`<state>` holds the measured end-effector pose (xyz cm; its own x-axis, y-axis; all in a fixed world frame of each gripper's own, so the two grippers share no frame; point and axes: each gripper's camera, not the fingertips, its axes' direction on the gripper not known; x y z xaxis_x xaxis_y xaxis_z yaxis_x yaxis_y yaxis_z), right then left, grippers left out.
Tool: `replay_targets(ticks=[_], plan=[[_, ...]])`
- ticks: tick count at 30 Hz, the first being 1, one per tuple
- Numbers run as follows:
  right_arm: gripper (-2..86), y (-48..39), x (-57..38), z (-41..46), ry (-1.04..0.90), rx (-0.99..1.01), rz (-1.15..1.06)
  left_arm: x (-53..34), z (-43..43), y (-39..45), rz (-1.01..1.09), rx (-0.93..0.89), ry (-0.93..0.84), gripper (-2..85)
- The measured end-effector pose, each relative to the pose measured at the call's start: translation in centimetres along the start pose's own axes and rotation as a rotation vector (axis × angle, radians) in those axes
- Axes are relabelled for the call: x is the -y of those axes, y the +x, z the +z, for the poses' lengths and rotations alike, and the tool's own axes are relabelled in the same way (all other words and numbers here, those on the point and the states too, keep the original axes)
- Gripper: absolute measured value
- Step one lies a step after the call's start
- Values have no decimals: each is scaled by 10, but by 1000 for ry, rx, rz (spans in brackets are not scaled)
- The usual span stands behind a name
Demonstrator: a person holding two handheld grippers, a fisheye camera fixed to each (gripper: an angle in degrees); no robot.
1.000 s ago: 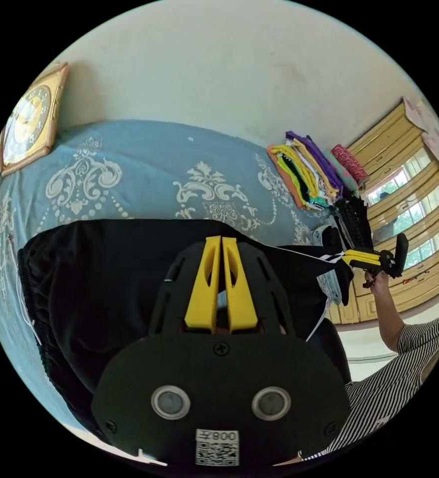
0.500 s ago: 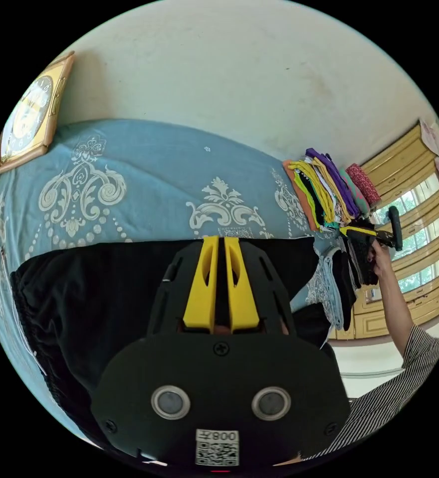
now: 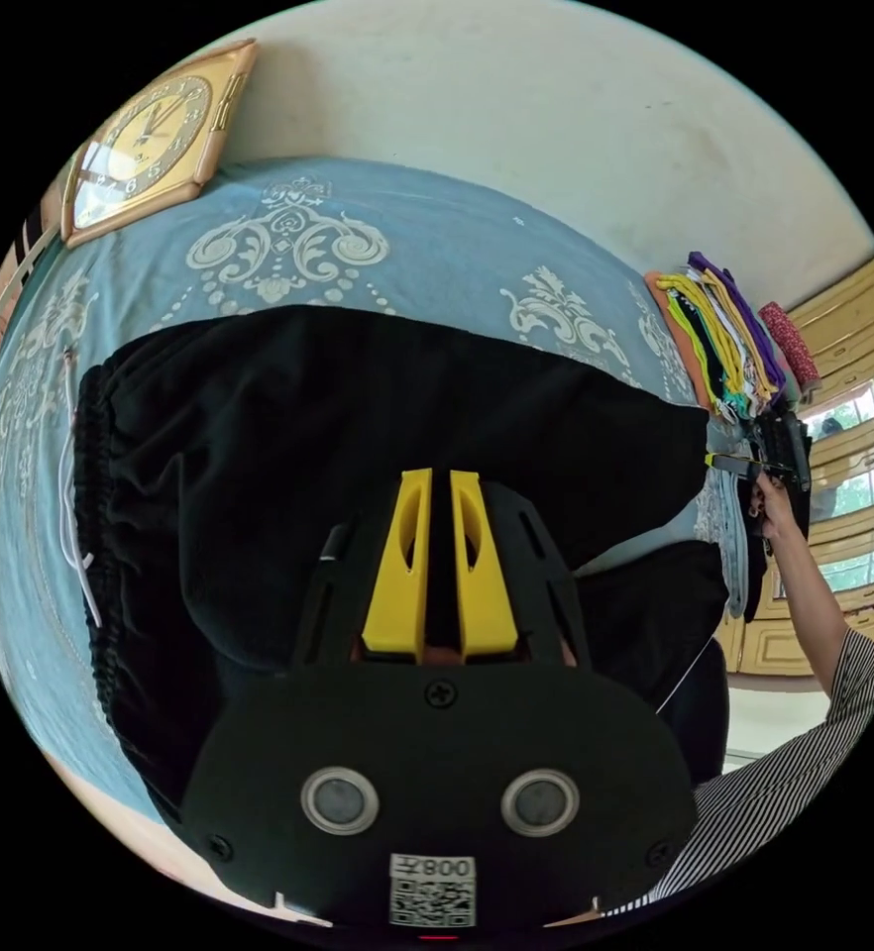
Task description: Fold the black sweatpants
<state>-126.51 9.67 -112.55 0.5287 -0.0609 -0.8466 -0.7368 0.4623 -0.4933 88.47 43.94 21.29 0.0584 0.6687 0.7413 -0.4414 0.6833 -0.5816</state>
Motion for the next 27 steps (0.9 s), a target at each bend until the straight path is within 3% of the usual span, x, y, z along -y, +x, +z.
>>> replay_targets(ticks=[10,14,21,24,27], plan=[[27,0,3,-69,127,-69,-107,-35,3,-10,27,5,40,17],[30,8,14,-27,-23,-131,-78,-56,-1,-18,18,-2,60,16],[27,-3,-13,-17,160,-132,-59,-113,-22,-55,-18,72,117,13],[25,-7,-11,18,75,-138,-69,-133,0,-80,-88,81,-7,10],[22,2,-8,44,9,-157,-3,-158,-18,-96,-158,22,86,13]])
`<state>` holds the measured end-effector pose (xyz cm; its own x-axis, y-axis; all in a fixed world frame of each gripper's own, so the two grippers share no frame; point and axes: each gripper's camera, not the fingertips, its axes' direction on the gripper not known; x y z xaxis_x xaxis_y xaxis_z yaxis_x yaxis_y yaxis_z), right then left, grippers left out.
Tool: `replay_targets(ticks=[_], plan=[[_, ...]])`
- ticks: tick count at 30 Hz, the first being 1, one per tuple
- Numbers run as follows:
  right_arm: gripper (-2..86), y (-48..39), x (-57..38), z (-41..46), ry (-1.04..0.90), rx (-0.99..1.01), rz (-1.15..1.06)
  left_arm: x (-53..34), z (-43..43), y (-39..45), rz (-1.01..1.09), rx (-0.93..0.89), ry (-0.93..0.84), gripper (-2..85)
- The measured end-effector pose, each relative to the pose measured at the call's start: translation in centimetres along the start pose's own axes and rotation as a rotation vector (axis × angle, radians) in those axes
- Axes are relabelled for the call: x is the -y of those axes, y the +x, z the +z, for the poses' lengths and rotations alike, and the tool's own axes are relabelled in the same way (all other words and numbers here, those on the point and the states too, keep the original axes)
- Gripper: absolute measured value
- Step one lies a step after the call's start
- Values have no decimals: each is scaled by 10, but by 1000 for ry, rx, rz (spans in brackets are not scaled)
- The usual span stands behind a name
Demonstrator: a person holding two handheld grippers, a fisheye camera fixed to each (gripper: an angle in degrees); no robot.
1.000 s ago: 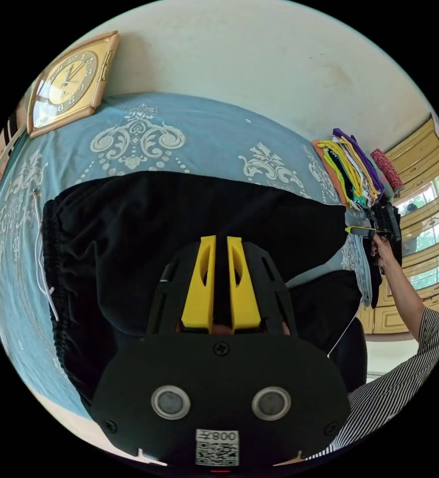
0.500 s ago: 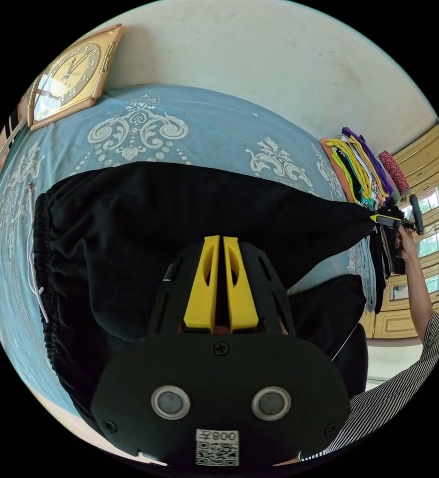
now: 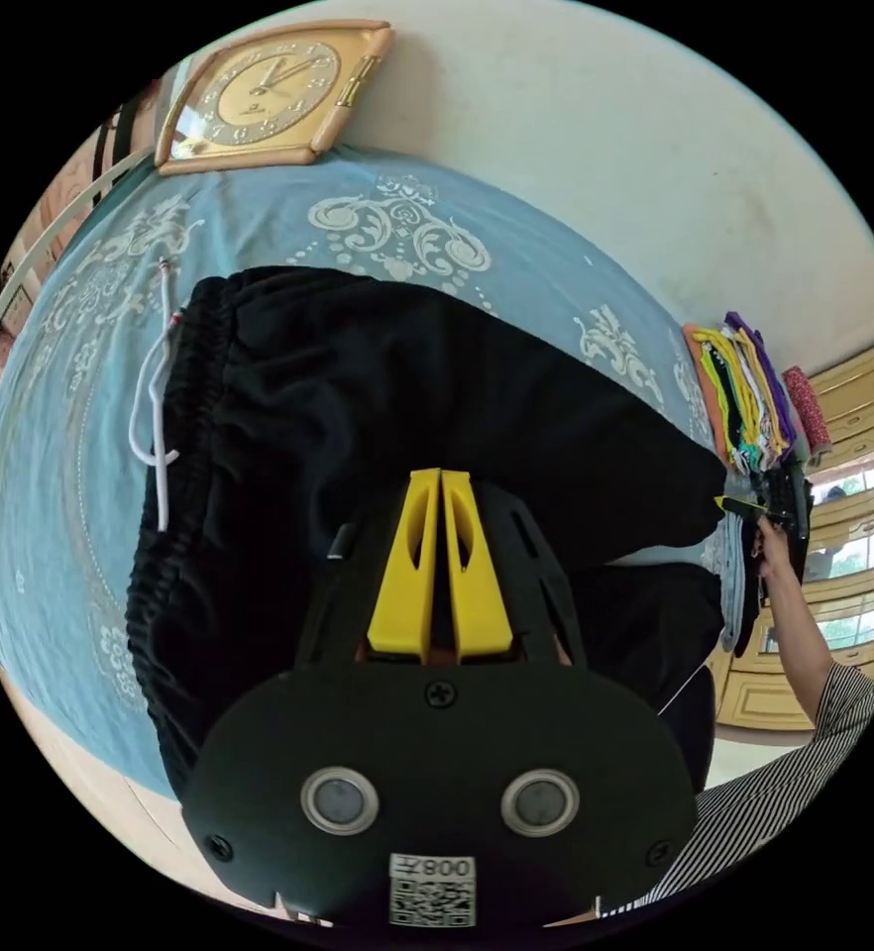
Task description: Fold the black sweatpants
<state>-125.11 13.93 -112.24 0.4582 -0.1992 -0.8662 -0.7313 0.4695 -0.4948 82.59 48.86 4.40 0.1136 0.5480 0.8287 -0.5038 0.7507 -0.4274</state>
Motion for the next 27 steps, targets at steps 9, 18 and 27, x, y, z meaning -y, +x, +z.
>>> replay_targets(ticks=[9,18,27], plan=[[42,0,-54,-36,206,184,-48,-138,-90,-93,-234,134,139,62],[68,-30,-125,15,-4,226,-53,-261,-71,-177,-609,-340,227,85],[68,-37,-158,57,-105,254,-2,-263,-69,-143,-427,-412,214,21]])
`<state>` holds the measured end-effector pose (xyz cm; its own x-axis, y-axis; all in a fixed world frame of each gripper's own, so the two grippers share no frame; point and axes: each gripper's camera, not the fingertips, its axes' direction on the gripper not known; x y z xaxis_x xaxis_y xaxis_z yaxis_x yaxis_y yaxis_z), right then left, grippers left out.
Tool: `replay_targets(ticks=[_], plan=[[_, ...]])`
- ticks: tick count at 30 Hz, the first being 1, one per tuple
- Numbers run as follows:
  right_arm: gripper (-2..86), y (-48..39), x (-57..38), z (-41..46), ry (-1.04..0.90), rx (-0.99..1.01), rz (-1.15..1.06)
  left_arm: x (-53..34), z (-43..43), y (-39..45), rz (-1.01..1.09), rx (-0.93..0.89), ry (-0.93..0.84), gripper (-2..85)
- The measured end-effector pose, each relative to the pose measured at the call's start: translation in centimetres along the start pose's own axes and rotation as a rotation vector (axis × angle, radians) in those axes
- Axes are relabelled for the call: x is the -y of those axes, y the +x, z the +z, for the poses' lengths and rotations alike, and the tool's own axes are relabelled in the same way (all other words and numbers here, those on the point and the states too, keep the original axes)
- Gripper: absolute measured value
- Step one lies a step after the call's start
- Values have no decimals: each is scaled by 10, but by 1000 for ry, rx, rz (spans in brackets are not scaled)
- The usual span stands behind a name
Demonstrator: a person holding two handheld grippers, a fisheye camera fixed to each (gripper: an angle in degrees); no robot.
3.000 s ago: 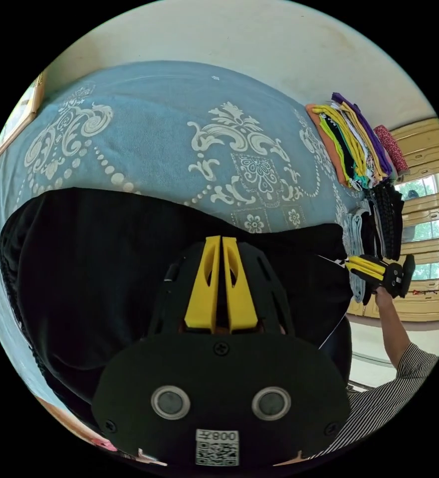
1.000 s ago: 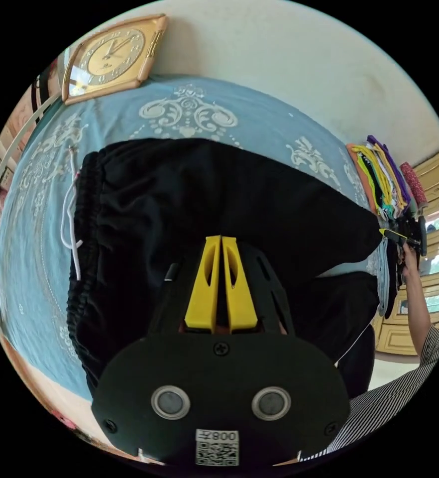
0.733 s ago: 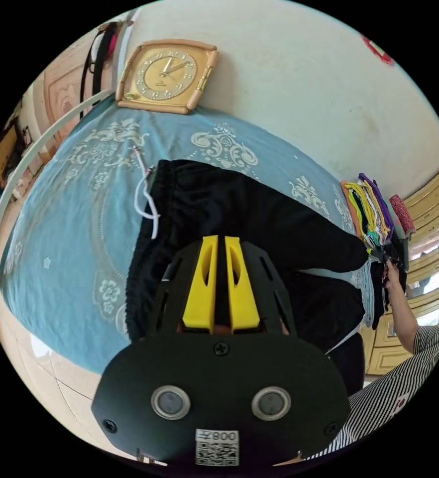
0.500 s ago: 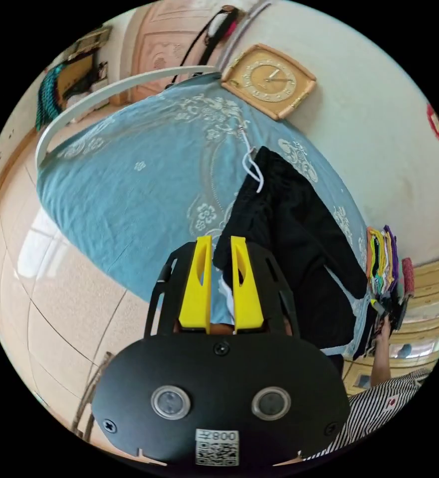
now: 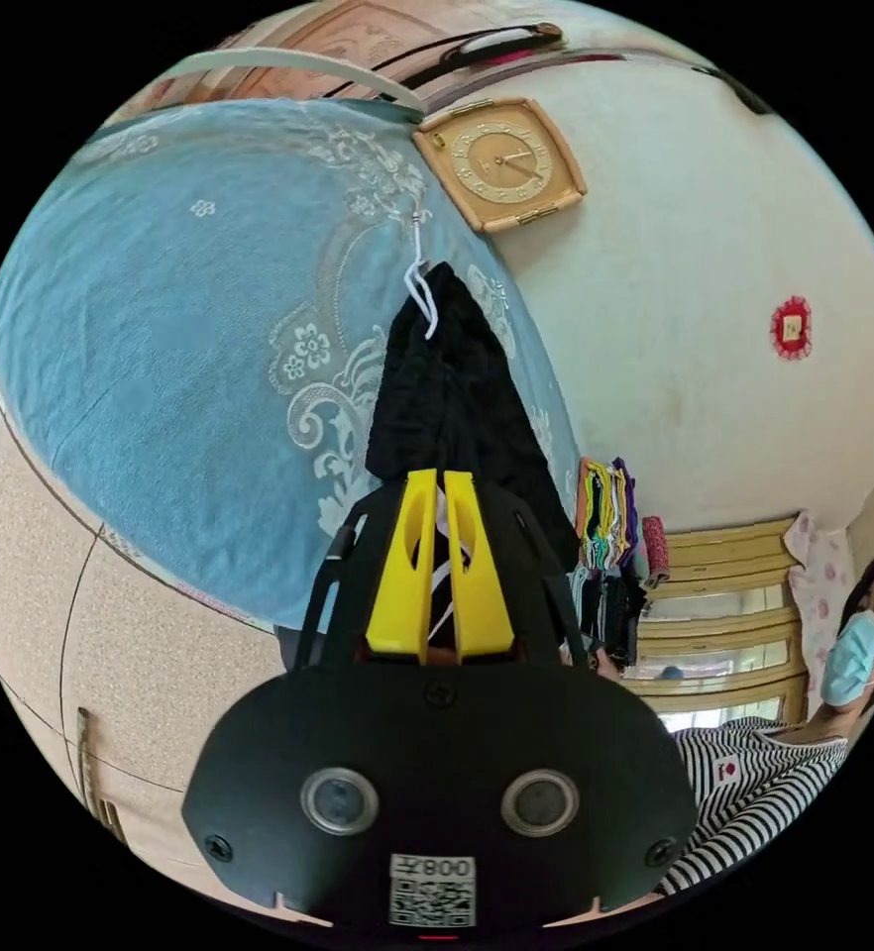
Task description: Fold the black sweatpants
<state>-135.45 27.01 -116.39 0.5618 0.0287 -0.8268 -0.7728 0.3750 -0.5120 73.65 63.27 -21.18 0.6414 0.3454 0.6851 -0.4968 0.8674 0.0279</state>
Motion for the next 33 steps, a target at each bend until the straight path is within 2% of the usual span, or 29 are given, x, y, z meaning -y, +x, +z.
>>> replay_targets(ticks=[2,5,7,9,11,13,18,20,22,26,29,30,33], plan=[[61,-2,1,6,-3,-10,10,-4,-14,20,91,24,69,18],[49,-6,2,12,-17,-55,9,-13,-31,48,208,196,114,15],[38,-8,1,15,-16,-72,1,-17,-29,43,165,364,97,14],[21,-10,-2,20,-8,-93,-21,-19,-22,26,62,457,50,13],[12,-9,-3,22,-15,-88,-27,-23,-19,16,-21,474,51,13],[7,-7,-4,23,-22,-81,-21,-31,-22,19,-79,441,142,12],[3,-2,-22,12,29,-72,-19,-31,-5,56,22,475,131,20],[3,2,-29,12,41,-61,-8,-33,14,80,117,427,84,28],[4,9,-36,12,68,-72,35,-41,59,117,269,328,-79,42],[22,21,-50,20,92,-50,88,-69,143,177,530,280,-385,60],[40,25,-53,28,90,-44,99,-95,203,220,775,340,-604,63],[45,26,-53,31,92,-61,101,-101,222,232,843,446,-668,62],[37,29,-51,42,73,-46,102,-96,240,256,944,509,-726,45]])
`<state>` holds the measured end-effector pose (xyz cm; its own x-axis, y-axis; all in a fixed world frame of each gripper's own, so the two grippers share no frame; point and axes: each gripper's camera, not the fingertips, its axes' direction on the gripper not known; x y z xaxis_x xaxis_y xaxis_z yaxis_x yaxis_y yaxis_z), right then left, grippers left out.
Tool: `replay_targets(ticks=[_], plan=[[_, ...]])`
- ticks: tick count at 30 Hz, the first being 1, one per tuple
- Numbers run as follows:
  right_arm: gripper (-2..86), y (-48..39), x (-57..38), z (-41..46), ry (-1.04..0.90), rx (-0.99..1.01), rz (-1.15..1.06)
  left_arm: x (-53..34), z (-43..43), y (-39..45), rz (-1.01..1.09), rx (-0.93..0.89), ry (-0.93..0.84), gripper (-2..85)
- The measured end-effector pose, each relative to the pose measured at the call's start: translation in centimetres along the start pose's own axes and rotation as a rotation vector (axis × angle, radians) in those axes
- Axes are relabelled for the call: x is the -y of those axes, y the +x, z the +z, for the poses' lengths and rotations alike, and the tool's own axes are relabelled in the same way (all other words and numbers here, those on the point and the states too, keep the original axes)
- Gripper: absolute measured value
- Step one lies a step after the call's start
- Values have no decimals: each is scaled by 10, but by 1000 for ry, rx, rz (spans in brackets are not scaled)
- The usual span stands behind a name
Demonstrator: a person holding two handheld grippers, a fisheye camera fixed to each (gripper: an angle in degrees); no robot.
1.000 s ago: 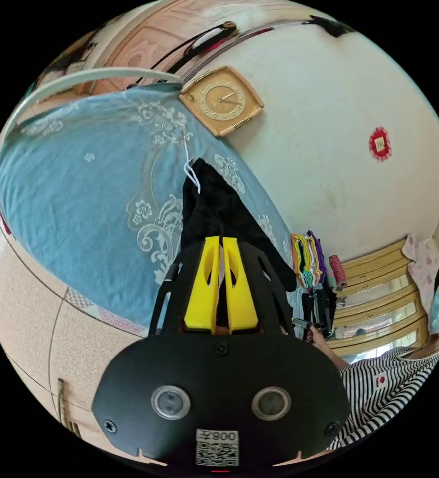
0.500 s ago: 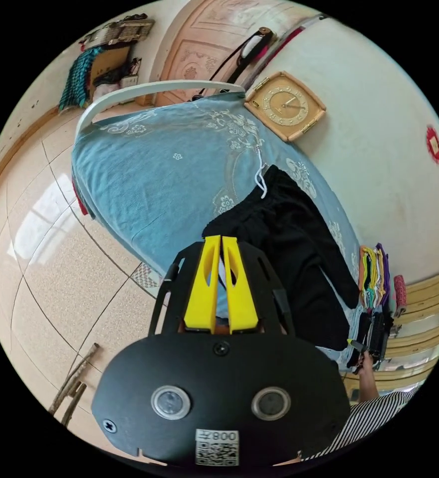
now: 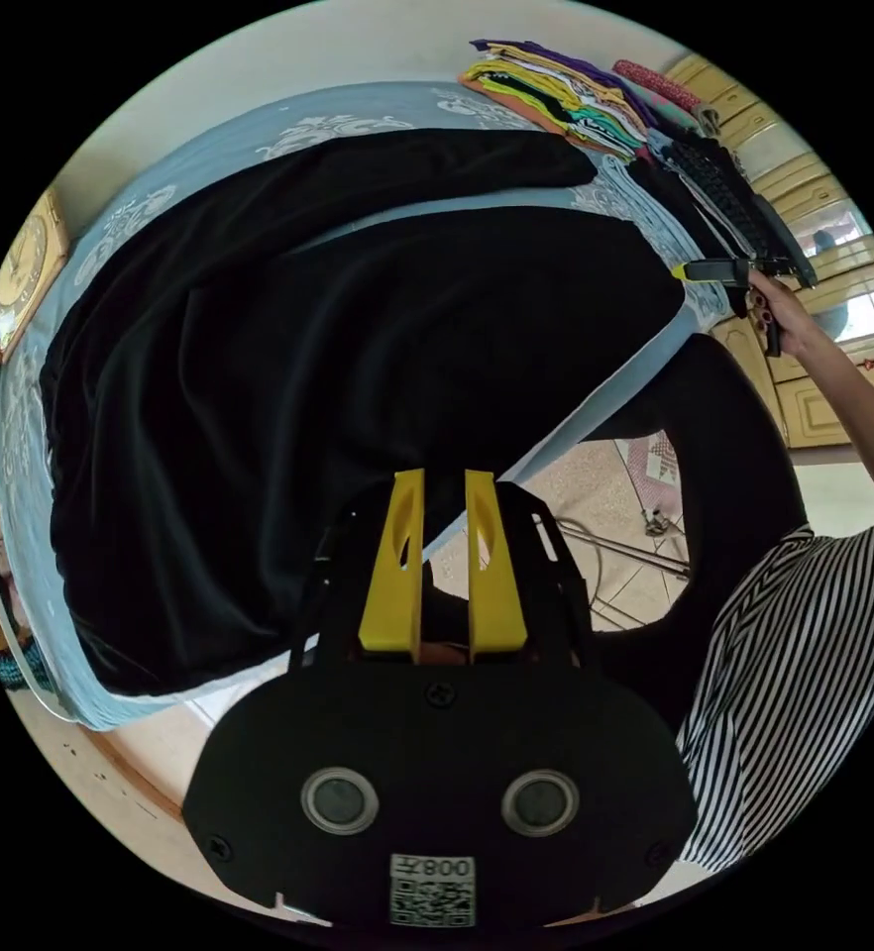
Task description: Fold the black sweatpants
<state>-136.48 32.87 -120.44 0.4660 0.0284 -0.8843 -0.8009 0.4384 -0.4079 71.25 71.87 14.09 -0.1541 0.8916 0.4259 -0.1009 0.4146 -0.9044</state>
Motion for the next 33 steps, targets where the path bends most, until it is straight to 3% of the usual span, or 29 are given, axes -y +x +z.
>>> replay_targets(ticks=[7,15,20,25,33], plan=[[12,-4,-6,4,-40,-21,-82,25,-25,-8,-67,-168,55,10],[5,22,-27,7,-61,21,-46,55,-26,-5,-63,-198,-1,24],[10,35,-32,-1,-17,-21,-7,77,-60,-13,-62,-241,118,51],[39,33,-22,-22,113,64,-58,119,-79,-41,-120,-221,200,67],[61,23,30,15,31,46,-70,195,-74,-85,-267,-204,191,43]])
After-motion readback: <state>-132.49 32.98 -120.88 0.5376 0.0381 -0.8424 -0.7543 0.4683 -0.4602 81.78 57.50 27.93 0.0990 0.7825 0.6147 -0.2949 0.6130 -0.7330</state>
